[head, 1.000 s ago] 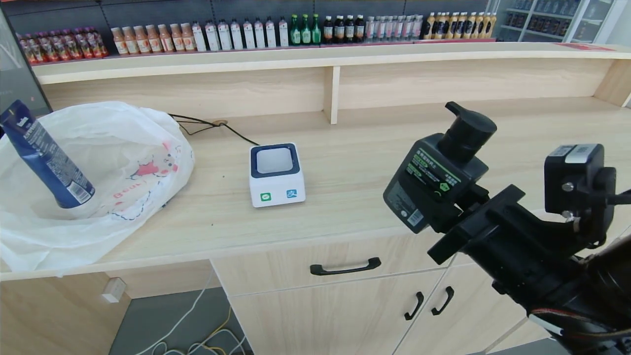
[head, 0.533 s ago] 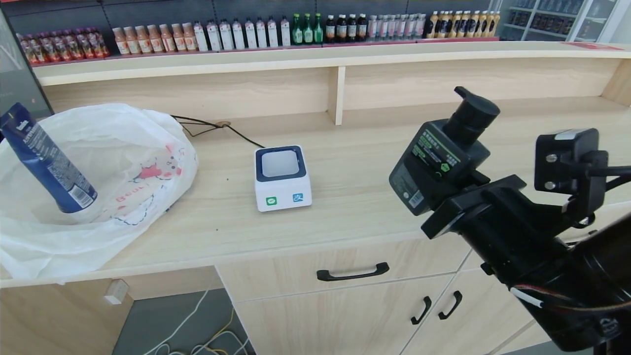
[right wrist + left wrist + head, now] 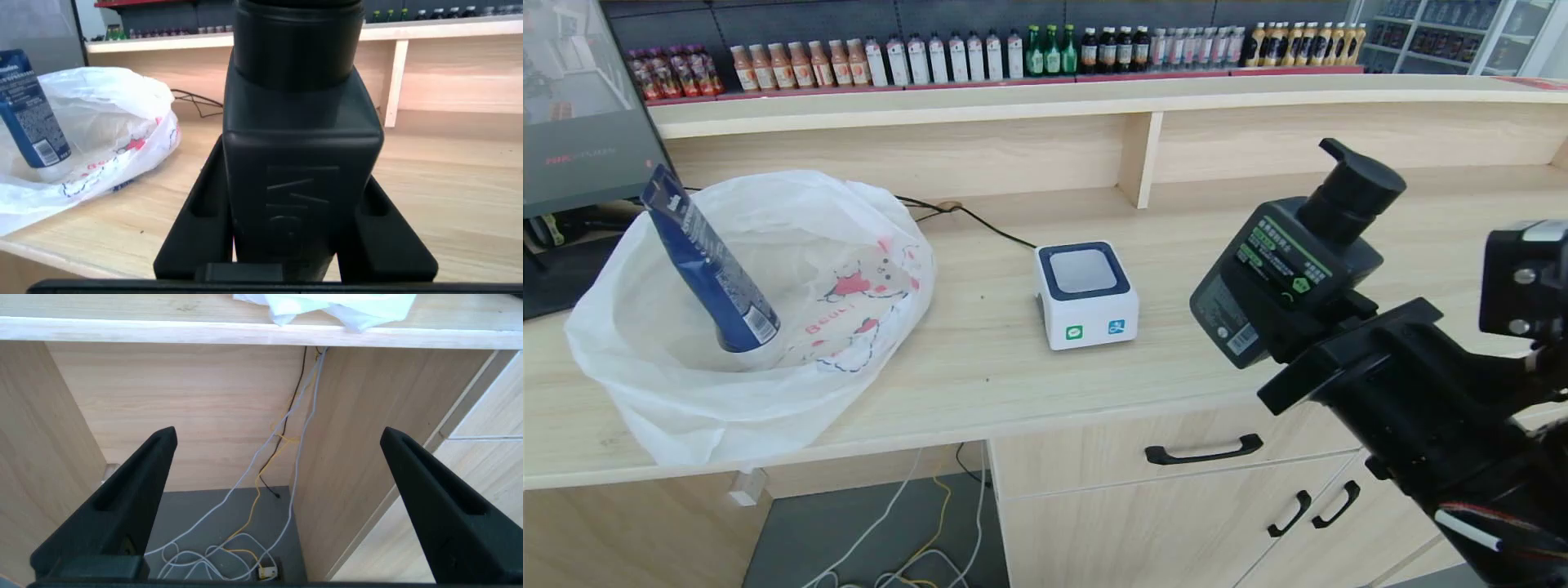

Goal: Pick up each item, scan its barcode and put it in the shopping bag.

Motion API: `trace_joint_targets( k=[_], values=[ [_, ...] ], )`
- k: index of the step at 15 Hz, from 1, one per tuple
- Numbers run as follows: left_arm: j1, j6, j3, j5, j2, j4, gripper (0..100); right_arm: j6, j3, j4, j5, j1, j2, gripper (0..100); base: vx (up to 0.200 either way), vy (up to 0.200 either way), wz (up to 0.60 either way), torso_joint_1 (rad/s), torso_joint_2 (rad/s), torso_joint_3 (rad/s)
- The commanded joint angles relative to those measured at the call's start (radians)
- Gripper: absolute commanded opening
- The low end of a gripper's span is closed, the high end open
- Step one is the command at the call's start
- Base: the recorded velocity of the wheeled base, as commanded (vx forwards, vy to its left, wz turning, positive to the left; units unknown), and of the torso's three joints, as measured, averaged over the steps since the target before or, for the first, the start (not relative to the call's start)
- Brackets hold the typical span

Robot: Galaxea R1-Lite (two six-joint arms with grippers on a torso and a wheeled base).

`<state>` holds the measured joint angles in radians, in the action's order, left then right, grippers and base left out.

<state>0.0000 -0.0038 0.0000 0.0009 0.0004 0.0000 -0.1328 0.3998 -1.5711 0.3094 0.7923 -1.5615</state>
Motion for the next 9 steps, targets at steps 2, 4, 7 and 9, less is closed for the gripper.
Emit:
trace_joint_targets(
  k=[2, 4, 7, 9],
  values=[
    [0.0, 0.004, 0.0, -0.001, 0.0, 0.0, 100, -0.001, -0.015, 0.0, 0.002, -0.022, 0.061, 0, 0.0, 0.1, 0.0, 0.001, 0.0, 0.004],
    [0.0, 0.004, 0.0, 0.001, 0.0, 0.0, 100, -0.001, -0.022, 0.0, 0.002, -0.022, 0.07, 0, 0.0, 0.0, 0.0, 0.0, 0.0, 0.0],
    [0.0, 0.004, 0.0, 0.001, 0.0, 0.0, 100, -0.001, -0.022, 0.0, 0.002, -0.028, 0.083, 0, 0.0, 0.0, 0.0, 0.0, 0.0, 0.0],
    [0.0, 0.004, 0.0, 0.001, 0.0, 0.0, 100, -0.001, -0.022, 0.0, 0.002, -0.031, 0.084, 0, 0.0, 0.0, 0.0, 0.0, 0.0, 0.0]
  ],
)
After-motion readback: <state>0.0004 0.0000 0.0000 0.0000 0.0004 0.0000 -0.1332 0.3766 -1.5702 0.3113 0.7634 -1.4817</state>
